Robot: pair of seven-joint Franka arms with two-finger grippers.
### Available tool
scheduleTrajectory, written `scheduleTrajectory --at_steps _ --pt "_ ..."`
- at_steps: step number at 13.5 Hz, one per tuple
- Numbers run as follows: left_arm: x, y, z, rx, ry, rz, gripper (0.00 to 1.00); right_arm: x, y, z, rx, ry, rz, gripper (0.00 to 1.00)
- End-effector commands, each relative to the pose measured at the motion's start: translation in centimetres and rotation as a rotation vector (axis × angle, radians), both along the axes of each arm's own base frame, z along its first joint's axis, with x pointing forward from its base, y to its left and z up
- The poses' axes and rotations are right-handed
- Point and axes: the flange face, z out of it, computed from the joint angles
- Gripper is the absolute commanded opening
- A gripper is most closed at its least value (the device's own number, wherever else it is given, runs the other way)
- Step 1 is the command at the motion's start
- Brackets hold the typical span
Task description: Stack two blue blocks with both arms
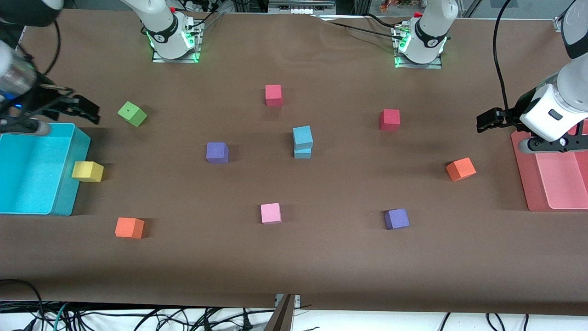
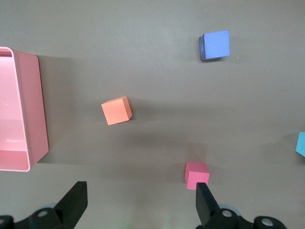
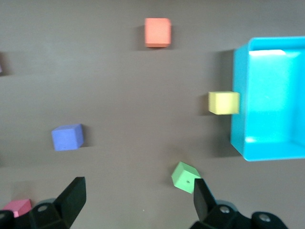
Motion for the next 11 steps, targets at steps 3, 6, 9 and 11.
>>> scheduleTrajectory --at_steps 3,6,9,11 --pt "-1.3 0.0 1.4 0.025 -0.006 -0.028 1.00 -0.6 -2.3 -0.1 0.002 -0.014 -0.053 1.00" --pt "-1.4 -0.1 1.5 0.025 -0.003 -0.032 1.00 -0.4 -2.3 -1.0 0.022 -0.024 -0.051 1.00" --pt "-1.5 -0.1 1.5 0.018 0.000 -0.064 1.00 -0.1 -2.1 -1.4 0.022 -0.021 -0.048 1.00" --pt "-1.4 0.0 1.5 0.011 0.000 -0.074 1.00 0.2 -1.5 -1.6 0.023 -0.027 -0.040 1.00"
